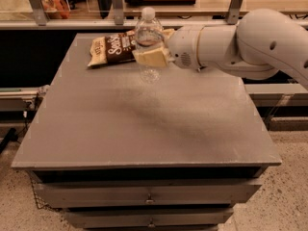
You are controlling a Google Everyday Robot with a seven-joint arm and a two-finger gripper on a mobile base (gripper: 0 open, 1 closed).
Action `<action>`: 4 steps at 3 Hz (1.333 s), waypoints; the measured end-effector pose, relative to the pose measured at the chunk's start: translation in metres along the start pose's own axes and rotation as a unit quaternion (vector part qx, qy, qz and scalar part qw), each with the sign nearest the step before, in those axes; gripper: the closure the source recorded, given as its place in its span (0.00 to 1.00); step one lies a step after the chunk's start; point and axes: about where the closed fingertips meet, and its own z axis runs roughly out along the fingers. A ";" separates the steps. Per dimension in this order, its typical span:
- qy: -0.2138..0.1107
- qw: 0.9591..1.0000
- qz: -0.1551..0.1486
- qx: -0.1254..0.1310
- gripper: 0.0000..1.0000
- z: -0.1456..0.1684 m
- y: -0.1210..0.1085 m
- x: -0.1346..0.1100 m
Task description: Move water bottle near brown chip bag
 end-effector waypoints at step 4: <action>-0.031 0.995 0.090 0.032 0.74 0.081 -0.122 0.031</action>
Offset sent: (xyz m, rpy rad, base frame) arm 0.1574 -0.0020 -0.0282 0.0884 0.0555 -0.0973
